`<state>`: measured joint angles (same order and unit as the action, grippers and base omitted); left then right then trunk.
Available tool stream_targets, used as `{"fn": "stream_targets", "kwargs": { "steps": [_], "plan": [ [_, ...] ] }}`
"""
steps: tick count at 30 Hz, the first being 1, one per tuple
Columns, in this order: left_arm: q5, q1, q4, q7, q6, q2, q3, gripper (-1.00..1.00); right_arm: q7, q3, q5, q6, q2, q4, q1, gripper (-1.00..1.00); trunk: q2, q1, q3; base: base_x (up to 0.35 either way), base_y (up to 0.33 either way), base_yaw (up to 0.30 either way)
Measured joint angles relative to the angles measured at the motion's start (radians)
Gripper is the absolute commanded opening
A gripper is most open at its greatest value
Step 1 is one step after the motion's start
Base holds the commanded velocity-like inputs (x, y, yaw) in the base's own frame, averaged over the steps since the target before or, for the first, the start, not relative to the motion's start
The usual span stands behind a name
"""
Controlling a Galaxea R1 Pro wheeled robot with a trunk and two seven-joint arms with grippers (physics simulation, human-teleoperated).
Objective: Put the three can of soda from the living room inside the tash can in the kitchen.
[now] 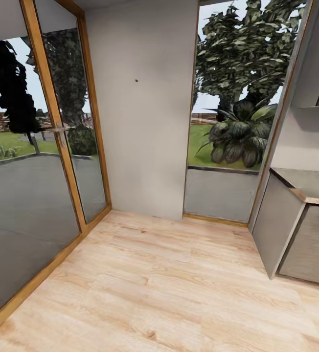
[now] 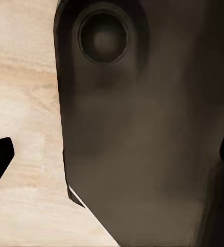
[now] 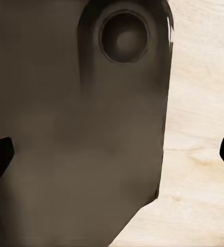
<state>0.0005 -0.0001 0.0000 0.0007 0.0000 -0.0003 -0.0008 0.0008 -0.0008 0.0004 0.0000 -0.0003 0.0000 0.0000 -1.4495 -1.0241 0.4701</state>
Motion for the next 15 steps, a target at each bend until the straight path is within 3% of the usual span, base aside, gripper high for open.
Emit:
{"fn": "stream_targets", "kwargs": {
  "steps": [3,15],
  "plan": [
    [0.0,0.011,-0.017,-0.001,-0.001,-0.016,-0.002,1.0,-0.002,0.001,-0.002,-0.002,0.005,0.0,-0.015,1.0,-0.001,-0.001,0.0,0.0,0.0,0.0],
    [0.0,0.011,-0.023,-0.001,-0.001,-0.017,-0.002,1.0,-0.002,0.001,-0.002,-0.002,0.005,0.0,-0.015,1.0,-0.001,-0.001,0.0,0.0,0.0,0.0]
  ]
}}
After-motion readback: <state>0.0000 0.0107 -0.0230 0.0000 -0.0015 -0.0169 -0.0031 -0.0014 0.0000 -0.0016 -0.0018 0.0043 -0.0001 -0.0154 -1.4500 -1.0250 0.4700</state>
